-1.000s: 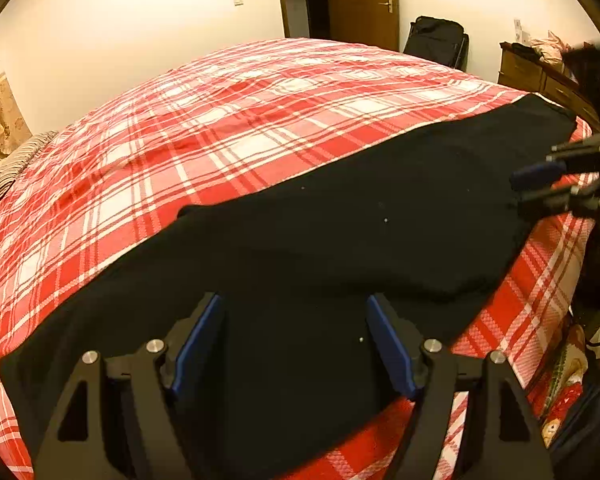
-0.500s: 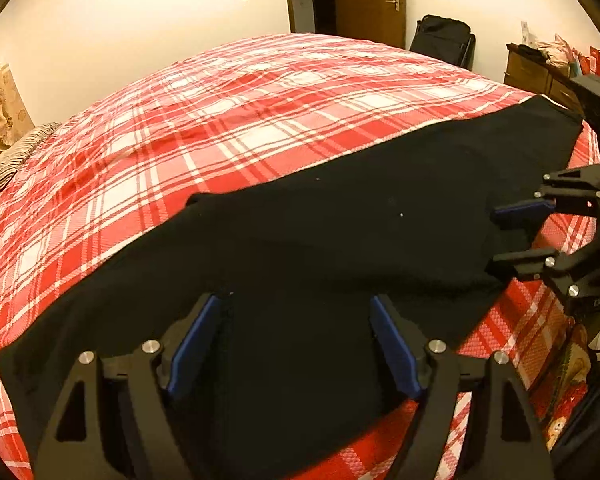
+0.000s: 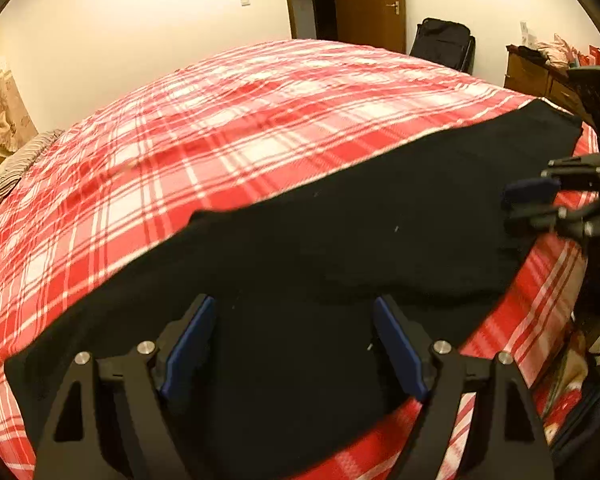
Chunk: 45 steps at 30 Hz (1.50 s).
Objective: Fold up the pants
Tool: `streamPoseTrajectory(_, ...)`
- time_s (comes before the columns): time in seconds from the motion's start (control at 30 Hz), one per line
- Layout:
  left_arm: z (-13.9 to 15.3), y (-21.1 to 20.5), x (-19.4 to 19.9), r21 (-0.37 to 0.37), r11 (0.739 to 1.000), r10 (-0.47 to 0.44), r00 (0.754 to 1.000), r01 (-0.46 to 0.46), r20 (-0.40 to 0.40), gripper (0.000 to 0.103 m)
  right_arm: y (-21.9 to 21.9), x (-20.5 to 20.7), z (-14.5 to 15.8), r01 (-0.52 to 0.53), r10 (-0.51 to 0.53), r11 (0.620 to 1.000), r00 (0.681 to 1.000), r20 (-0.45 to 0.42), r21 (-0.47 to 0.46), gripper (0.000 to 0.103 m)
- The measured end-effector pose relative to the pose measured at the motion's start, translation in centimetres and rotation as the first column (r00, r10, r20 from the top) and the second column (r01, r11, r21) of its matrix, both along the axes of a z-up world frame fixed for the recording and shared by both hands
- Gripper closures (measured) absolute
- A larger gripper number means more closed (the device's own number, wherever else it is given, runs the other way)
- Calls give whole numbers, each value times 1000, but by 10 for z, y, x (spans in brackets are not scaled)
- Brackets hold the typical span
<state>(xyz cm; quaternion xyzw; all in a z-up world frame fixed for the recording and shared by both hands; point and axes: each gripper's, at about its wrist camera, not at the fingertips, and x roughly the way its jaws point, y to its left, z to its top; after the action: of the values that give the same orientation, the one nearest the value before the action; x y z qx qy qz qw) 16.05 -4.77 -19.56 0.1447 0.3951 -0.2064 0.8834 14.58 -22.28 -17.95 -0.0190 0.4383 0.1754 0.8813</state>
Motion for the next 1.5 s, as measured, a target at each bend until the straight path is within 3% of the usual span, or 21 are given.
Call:
streamPoseTrajectory(0.2,-12,-10,7,38,999,-2,1000,2,-18,14,-76,6,13,186,-186,982,983,13,-40,55)
streamPoseTrajectory(0.37,-4,-4,9,33,999,19,1000,-19,3,12,-161,10,13,395,-395,918,919,-16,22,55)
streamPoseTrajectory(0.47,9,7,19,21,998,63,997,-64,37,12,-179,4,18,419,-418,900,908,-29,118,55)
streamPoseTrajectory(0.6,15,25,45,29,985,167,986,-167,24,12,-157,3,13,385,-386,922,923,5,34,55)
streamPoseTrajectory(0.73,14,27,65,-4,983,183,983,-183,-25,13,-145,5,8,370,-367,928,929,50,-53,55)
streamPoseTrajectory(0.9,20,34,83,-73,970,227,972,-232,-65,16,-160,-4,13,374,-375,927,926,40,26,55)
streamPoseTrajectory(1.03,21,26,77,-67,973,219,975,-221,-46,16,-193,-18,40,451,-455,891,886,96,60,55)
streamPoseTrajectory(1.2,22,1,52,-23,988,150,989,-150,7,15,-272,-47,76,594,-611,791,778,149,143,55)
streamPoseTrajectory(1.3,23,-13,38,-24,994,103,995,-102,17,15,-317,-63,79,663,-688,722,718,107,198,55)
streamPoseTrajectory(1.37,22,-23,32,-24,998,63,998,-63,13,15,-335,-67,76,684,-710,695,702,61,220,55)
streamPoseTrajectory(1.5,16,-33,33,-2,999,53,999,-53,5,15,-342,-66,68,666,-684,708,730,-8,235,55)
